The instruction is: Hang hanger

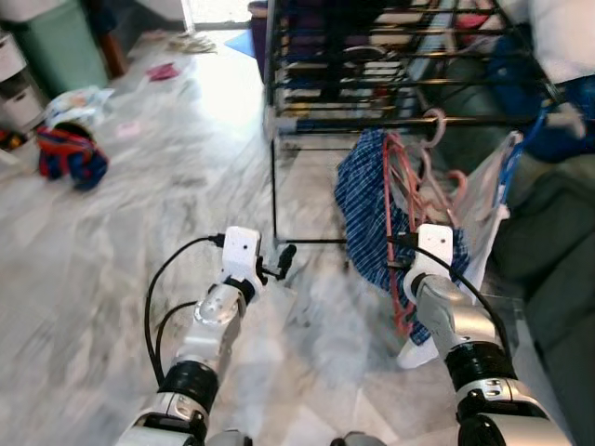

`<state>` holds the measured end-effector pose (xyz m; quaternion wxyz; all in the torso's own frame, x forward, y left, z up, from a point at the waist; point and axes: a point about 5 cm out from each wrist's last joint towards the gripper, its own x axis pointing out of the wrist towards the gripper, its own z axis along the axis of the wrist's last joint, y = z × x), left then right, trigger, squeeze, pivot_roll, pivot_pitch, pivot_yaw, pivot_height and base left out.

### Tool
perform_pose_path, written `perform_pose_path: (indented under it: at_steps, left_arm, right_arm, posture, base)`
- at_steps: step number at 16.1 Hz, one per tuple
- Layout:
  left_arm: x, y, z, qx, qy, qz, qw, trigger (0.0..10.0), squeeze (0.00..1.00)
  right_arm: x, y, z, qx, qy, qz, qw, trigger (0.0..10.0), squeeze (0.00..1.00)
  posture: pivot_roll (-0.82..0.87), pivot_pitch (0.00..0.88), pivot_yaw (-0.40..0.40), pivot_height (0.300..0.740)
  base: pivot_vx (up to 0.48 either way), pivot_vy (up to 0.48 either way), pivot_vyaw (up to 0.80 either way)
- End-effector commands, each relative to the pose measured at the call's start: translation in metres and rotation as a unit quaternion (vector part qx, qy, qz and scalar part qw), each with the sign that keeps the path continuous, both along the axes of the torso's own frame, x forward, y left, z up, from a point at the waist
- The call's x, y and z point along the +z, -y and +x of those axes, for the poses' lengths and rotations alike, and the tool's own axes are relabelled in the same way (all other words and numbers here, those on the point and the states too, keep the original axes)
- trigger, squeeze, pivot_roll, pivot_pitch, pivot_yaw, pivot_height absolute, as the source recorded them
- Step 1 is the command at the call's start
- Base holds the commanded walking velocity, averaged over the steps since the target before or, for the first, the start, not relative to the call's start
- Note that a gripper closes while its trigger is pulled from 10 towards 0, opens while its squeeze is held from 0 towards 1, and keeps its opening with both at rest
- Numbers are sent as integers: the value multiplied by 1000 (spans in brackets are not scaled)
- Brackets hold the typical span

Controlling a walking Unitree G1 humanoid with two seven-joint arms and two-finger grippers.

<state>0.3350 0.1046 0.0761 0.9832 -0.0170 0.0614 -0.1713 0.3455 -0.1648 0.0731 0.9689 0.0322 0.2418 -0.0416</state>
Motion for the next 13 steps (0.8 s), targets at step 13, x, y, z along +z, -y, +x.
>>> perform_pose_path:
  at_steps: [13]
  left_arm:
    - [-6, -9, -7, -1, -3, 10, 1000, 10000, 0]
  right_arm:
    - [21, -4, 17, 18, 25, -19, 999, 10000, 0]
  posture:
    - [-22, 181, -26, 740]
  base:
    - [0, 118, 0]
